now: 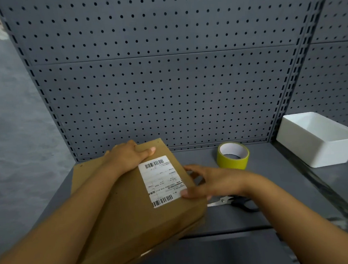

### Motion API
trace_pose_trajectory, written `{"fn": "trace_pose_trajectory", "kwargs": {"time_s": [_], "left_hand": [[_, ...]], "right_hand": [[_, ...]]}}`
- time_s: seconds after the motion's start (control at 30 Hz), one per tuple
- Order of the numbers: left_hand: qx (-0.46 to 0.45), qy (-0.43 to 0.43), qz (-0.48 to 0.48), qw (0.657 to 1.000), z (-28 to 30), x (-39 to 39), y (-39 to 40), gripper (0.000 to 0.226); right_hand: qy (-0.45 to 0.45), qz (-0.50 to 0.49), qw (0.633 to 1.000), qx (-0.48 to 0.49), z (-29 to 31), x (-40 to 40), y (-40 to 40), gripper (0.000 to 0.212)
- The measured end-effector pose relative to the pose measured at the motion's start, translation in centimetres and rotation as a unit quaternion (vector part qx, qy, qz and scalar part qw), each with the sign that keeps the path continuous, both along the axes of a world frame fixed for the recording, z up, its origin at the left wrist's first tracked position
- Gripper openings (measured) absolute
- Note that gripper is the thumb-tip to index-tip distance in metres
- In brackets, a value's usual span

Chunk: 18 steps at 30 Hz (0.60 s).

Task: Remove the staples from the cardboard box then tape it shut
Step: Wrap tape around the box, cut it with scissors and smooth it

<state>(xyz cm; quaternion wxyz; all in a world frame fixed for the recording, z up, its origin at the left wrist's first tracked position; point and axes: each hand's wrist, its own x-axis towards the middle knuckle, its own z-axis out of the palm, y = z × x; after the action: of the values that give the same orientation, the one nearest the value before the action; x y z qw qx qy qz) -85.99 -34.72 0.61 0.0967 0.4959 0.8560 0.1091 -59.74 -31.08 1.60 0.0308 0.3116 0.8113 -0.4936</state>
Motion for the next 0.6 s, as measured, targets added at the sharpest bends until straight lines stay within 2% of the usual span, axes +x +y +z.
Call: {"fn": "trace_pose_trajectory", "kwargs": {"time_s": [0.13,0.27,0.4,0.53,0.6], "left_hand": [[-0.03,0.007,0.046,0.998,0.1,-1.3,-0.2,0.093],[-0.037,0.0,0.095,0.995,0.2,-2.1,-1.1,0.102],[-0.039,-0.028,0.112,0.993,0.1,-2.8,-2.6,0.116],[-0.04,0.004,0.14,0.989,-0.3,-3.0,-4.4,0.099],[-0.029,-0.001,0.146,0.989,-0.3,-2.7,-5.1,0.091]], "right_hand": [[0.001,-0.053,0.999,-0.003,-0.2,0.2,-0.3,0.052],[-0.058,-0.067,0.995,-0.043,-0.1,0.3,-0.2,0.058],[0.007,-0.141,0.99,-0.025,-0.5,-0.3,0.0,0.046],[0.08,-0.235,0.966,0.066,-1.9,-1.4,1.0,0.028],[0.093,-0.248,0.962,0.069,-2.3,-2.1,1.1,0.042]]}}
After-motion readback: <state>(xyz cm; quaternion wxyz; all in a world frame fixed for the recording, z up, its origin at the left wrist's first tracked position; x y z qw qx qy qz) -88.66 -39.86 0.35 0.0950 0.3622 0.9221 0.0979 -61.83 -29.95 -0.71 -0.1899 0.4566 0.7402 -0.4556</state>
